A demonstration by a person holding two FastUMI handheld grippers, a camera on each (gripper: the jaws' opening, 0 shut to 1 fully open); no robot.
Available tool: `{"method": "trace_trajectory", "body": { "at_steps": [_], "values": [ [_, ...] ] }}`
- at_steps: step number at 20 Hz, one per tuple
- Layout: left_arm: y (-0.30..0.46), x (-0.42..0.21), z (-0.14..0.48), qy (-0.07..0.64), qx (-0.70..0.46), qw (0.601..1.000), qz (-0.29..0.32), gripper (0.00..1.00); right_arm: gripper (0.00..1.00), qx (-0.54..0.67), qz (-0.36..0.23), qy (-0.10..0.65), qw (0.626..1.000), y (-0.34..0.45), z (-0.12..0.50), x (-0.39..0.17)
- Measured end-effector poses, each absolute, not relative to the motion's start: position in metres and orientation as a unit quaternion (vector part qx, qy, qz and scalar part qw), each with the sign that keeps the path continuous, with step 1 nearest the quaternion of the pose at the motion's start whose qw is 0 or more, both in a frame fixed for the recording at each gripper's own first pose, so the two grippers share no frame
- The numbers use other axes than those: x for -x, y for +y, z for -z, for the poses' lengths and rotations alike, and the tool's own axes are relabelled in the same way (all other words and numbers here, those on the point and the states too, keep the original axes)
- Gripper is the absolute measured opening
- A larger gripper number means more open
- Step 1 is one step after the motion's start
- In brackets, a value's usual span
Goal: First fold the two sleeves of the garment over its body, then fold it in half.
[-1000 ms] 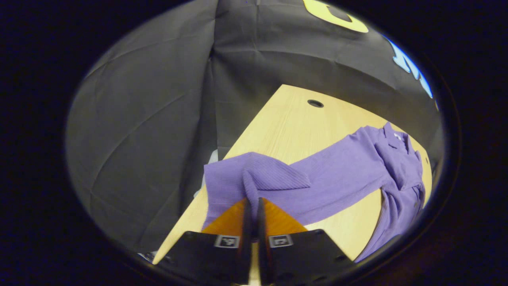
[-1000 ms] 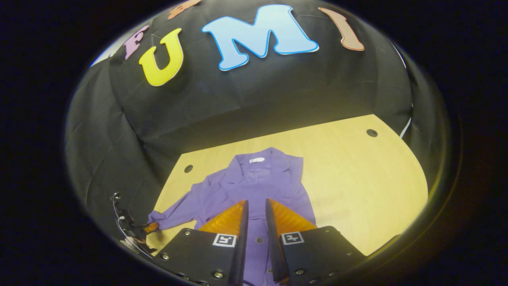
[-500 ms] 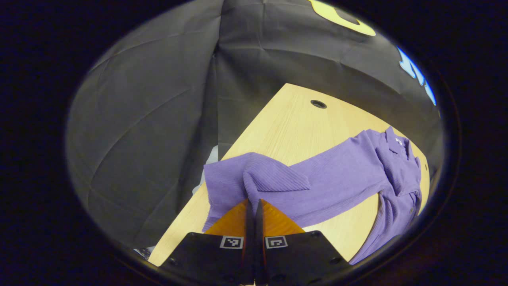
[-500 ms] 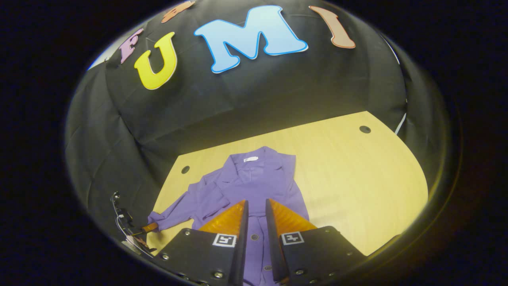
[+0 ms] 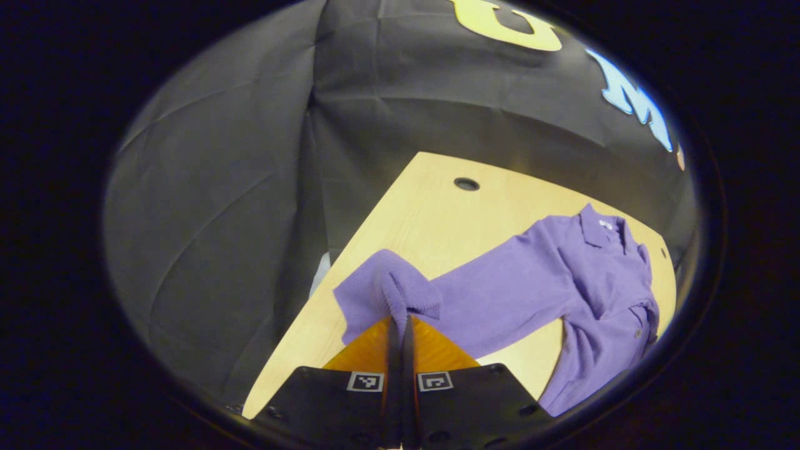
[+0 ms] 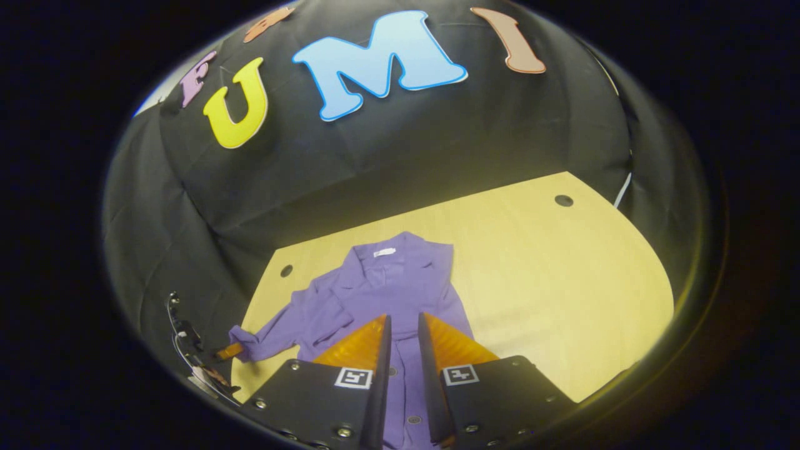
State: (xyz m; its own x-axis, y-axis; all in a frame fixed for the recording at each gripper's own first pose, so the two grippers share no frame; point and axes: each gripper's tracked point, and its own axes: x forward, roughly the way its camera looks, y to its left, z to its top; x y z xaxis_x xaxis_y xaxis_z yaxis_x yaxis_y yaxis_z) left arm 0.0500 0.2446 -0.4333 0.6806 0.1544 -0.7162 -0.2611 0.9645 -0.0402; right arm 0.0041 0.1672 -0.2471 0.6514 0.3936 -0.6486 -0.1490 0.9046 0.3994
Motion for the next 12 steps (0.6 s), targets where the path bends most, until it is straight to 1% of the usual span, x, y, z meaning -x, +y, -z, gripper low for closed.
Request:
{"method": "trace_trajectory", "body": {
  "at_steps": [5,12],
  "values": [
    [0.203,-0.088,0.393,0.352,0.069,0.930,-0.075,0.06,0.27,-0.163,-0.147,0.389,0.895,0.157,0.250,-0.001],
    [0.102,-0.140,0.351,0.315,0.061,0.947,0.003,0.06,0.27,-0.180,-0.121,0.386,0.897,0.123,0.255,0.009]
  ]
}}
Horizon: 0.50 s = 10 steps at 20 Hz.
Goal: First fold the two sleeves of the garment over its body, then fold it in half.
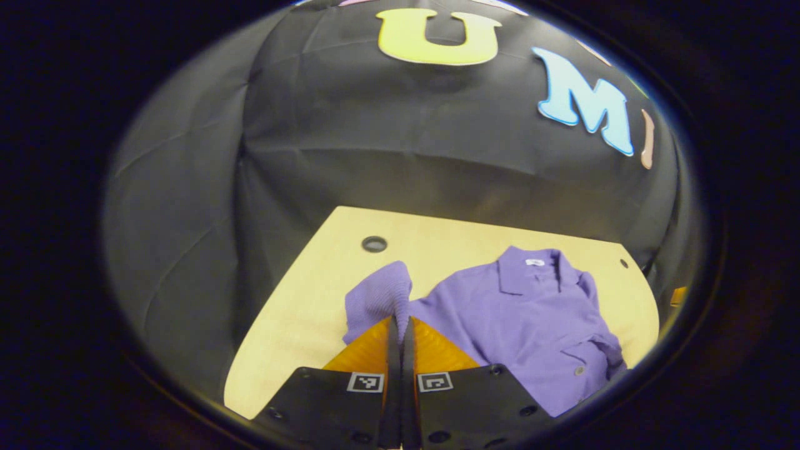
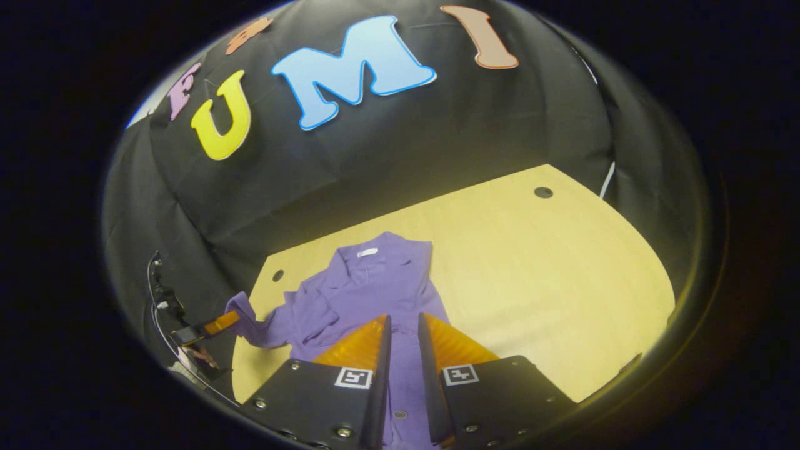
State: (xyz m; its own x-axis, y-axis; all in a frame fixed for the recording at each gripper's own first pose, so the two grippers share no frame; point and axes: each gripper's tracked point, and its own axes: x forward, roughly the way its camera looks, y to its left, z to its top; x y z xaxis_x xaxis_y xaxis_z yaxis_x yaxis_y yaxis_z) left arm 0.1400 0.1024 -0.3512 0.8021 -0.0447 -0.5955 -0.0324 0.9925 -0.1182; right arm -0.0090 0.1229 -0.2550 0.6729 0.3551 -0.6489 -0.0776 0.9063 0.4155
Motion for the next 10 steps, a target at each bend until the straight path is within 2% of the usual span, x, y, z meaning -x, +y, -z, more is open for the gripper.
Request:
{"method": "trace_trajectory", "body": {
  "at_steps": [10],
  "values": [
    [-0.051,-0.176,0.325,0.297,0.037,0.947,0.121,0.06,0.27,-0.213,-0.051,0.383,0.897,0.054,0.268,0.030]
  ]
}}
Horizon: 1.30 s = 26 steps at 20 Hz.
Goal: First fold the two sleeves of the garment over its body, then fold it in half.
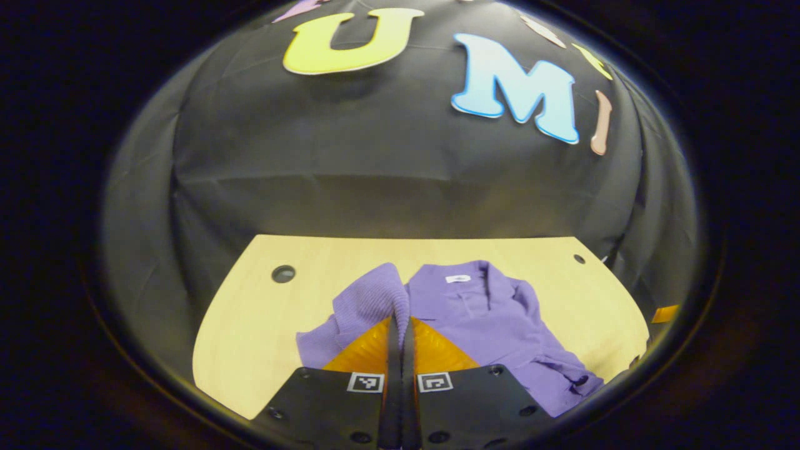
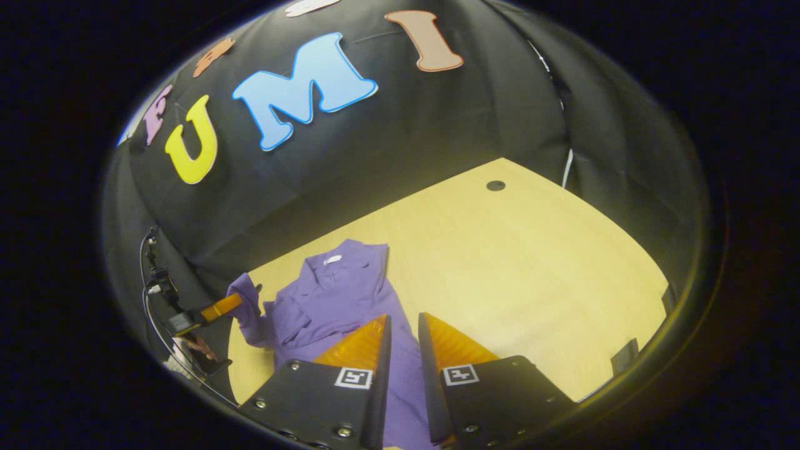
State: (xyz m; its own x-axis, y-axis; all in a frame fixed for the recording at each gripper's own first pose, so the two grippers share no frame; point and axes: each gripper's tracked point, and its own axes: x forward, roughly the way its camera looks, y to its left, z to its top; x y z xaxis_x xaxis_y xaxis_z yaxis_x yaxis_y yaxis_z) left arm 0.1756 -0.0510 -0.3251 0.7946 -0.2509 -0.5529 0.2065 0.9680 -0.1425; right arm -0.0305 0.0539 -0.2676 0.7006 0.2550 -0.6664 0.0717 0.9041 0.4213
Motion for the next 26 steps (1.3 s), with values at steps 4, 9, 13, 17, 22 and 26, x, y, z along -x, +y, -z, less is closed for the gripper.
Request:
{"method": "trace_trajectory", "body": {
  "at_steps": [4,9,13,17,22,26],
  "values": [
    [-0.117,-0.171,0.323,0.295,0.021,0.939,0.176,0.06,0.27,-0.228,-0.029,0.386,0.894,0.031,0.277,0.040],
    [-0.199,-0.160,0.321,0.296,0.017,0.925,0.239,0.06,0.27,-0.237,-0.012,0.386,0.891,0.012,0.281,0.048],
    [-0.252,-0.145,0.330,0.307,0.020,0.911,0.273,0.05,0.27,-0.239,-0.004,0.387,0.891,0.004,0.285,0.051],
    [-0.276,-0.135,0.341,0.322,0.024,0.902,0.285,0.06,0.27,-0.242,0.006,0.388,0.889,-0.006,0.286,0.056],
    [-0.294,-0.118,0.364,0.360,0.012,0.880,0.309,0.09,0.27,-0.249,0.010,0.392,0.886,-0.011,0.292,0.057],
    [-0.306,-0.109,0.351,0.346,-0.010,0.876,0.335,0.99,0.27,-0.249,0.000,0.398,0.883,-0.003,0.295,0.056]
  ]
}}
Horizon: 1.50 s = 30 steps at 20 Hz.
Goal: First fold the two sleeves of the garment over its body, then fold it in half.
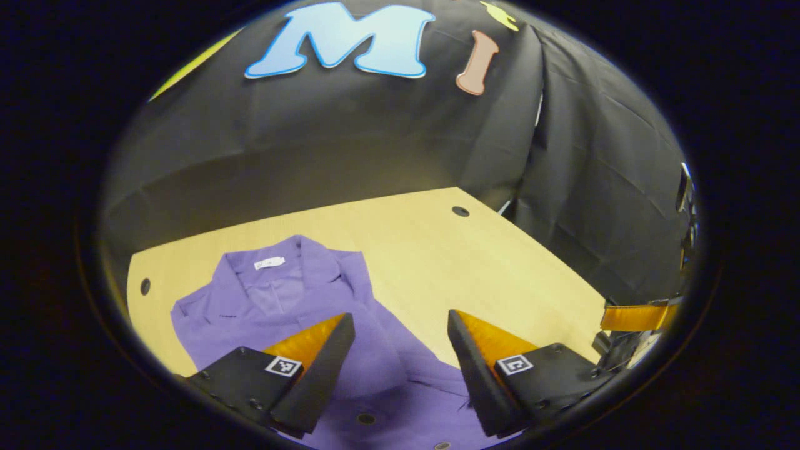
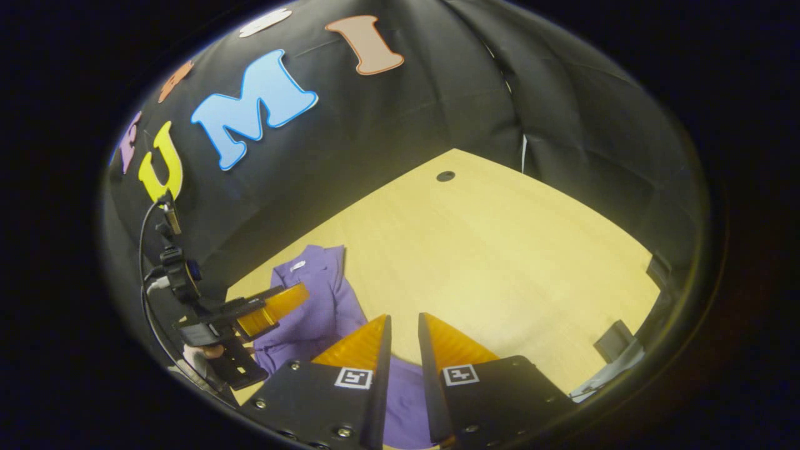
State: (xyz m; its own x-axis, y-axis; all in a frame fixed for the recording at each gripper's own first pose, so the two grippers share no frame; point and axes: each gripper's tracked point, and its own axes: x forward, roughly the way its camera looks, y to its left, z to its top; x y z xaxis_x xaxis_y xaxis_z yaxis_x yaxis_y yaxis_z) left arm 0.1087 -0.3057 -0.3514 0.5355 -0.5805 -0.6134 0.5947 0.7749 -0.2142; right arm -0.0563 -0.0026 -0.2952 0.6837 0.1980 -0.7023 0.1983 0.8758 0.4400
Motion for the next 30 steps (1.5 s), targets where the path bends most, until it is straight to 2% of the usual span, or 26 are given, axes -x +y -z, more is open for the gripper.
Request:
{"method": "trace_trajectory", "body": {
  "at_steps": [1,10,17,19,30],
  "values": [
    [-0.306,-0.106,0.351,0.347,-0.018,0.875,0.336,0.94,0.27,-0.247,-0.004,0.400,0.883,-0.001,0.296,0.057],
    [-0.245,-0.065,0.372,0.374,-0.030,0.873,0.311,0.96,0.27,-0.216,-0.047,0.440,0.871,0.029,0.323,0.076],
    [-0.167,0.002,0.398,0.409,-0.023,0.874,0.261,0.94,0.27,-0.186,-0.081,0.492,0.846,0.048,0.353,0.116],
    [-0.146,0.022,0.409,0.423,-0.020,0.872,0.243,0.96,0.27,-0.174,-0.092,0.506,0.840,0.051,0.360,0.126],
    [-0.065,0.128,0.444,0.490,-0.020,0.854,0.175,0.94,0.27,-0.125,-0.140,0.578,0.794,0.067,0.394,0.176]
  ]
}}
